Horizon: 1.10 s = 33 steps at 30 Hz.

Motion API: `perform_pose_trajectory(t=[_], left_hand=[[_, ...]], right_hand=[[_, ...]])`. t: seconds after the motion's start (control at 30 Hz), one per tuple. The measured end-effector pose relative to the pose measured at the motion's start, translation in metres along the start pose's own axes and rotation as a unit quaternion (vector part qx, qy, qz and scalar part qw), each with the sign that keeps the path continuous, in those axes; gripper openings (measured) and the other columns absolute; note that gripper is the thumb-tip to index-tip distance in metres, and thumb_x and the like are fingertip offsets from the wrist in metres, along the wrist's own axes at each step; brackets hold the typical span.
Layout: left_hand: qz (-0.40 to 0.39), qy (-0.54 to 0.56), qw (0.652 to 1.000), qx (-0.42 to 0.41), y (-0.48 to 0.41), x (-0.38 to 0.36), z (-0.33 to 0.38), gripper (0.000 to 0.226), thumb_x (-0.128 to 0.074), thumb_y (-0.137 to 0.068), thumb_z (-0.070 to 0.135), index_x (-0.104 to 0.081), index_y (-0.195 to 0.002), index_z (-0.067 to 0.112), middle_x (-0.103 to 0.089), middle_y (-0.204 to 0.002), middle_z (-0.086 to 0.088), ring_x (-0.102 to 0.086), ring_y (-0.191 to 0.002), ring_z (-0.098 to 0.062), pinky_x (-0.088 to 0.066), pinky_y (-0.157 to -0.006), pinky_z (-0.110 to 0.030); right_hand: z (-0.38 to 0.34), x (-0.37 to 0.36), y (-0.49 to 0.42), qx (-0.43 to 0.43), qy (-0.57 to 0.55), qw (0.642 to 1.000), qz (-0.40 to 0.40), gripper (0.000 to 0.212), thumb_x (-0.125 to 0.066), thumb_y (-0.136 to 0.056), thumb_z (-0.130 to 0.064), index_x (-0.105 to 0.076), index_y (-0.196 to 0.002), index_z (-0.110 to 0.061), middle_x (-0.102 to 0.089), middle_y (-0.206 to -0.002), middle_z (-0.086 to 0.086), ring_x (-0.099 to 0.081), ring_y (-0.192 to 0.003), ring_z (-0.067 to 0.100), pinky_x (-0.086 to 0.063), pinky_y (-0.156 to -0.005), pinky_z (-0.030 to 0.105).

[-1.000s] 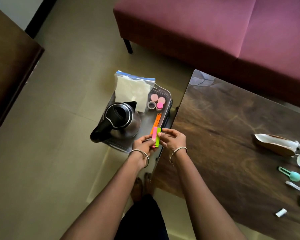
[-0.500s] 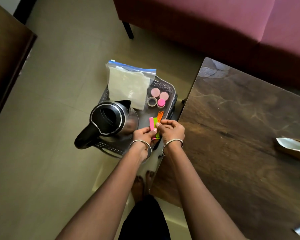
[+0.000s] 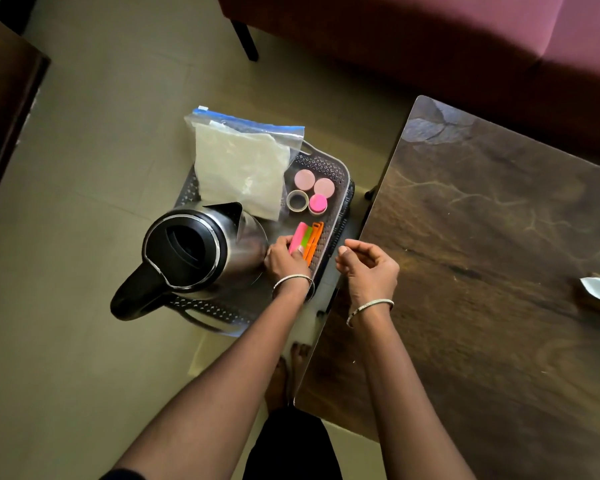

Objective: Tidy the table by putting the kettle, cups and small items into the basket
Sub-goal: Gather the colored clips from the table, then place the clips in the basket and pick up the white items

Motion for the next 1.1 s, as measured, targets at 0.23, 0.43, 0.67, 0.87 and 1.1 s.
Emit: perform_pose_trajectory(t=[0.23, 0.43, 0.67, 0.87, 1.1], left_hand=[[0.059, -0.001, 0.998, -0.029, 0.006, 0.004, 0.009, 0.029, -0.069, -0.085, 0.008, -0.055, -0.11, 0.012, -0.073, -0.096, -0.013, -0.066, -0.088, -0.033, -0.043, -0.073, -0.039], [0.066, -0.087, 0.99, -0.088, 0.008, 0.01, 0.016, 0.015, -0.065, -0.09, 0.016, -0.065, -0.105, 0.011, -0.068, -0.102, -0.012, -0.063, -0.093, -0.032, -0.039, -0.072, -0.036], [0.041, -0.177, 0.974, -0.137, 0.01, 0.011, 0.015, 0.018, -0.057, -0.095, 0.016, -0.066, -0.11, 0.011, -0.068, -0.11, -0.008, -0.065, -0.095, -0.028, -0.043, -0.074, -0.035], [0.048, -0.161, 0.974, -0.154, 0.026, 0.024, 0.006, 0.029, -0.046, -0.098, 0.005, -0.064, -0.12, 0.013, -0.066, -0.117, -0.006, -0.065, -0.101, -0.026, -0.048, -0.081, -0.033], [0.041, -0.045, 0.982, -0.177, 0.069, 0.06, 0.006, 0.02, -0.056, -0.091, 0.006, -0.072, -0.102, 0.013, -0.073, -0.097, -0.006, -0.067, -0.088, -0.024, -0.052, -0.078, -0.035]], right_hand=[[0.003, 0.003, -0.005, -0.01, -0.019, 1.0, 0.007, 0.013, -0.074, -0.085, -0.001, -0.074, -0.083, -0.014, -0.074, -0.076, 0.007, -0.069, -0.067, 0.019, -0.062, -0.078, 0.039], [-0.001, -0.003, -0.003, 0.003, -0.023, 1.0, -0.01, 0.014, -0.074, -0.085, -0.002, -0.075, -0.084, -0.016, -0.076, -0.077, 0.006, -0.071, -0.068, 0.014, -0.061, -0.074, 0.032], [0.01, -0.002, 0.002, -0.004, -0.019, 1.0, -0.006, 0.011, -0.075, -0.084, -0.002, -0.075, -0.084, -0.013, -0.076, -0.078, 0.01, -0.072, -0.07, 0.019, -0.061, -0.076, 0.037], [0.017, 0.003, 0.012, -0.008, -0.01, 1.0, -0.005, 0.012, -0.074, -0.085, -0.002, -0.075, -0.085, -0.014, -0.076, -0.079, 0.011, -0.072, -0.068, 0.019, -0.062, -0.076, 0.036], [0.021, 0.019, 0.044, -0.008, 0.014, 1.0, -0.021, 0.008, -0.071, -0.088, -0.002, -0.074, -0.092, -0.008, -0.075, -0.079, 0.012, -0.069, -0.069, 0.021, -0.06, -0.072, 0.036]])
Point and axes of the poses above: each hand's wrist, its own y-axis away from the middle knuckle, its own x-axis out of the back of the hand, z = x × y, the point moved 6 cm from there along -y, towards the middle knuckle
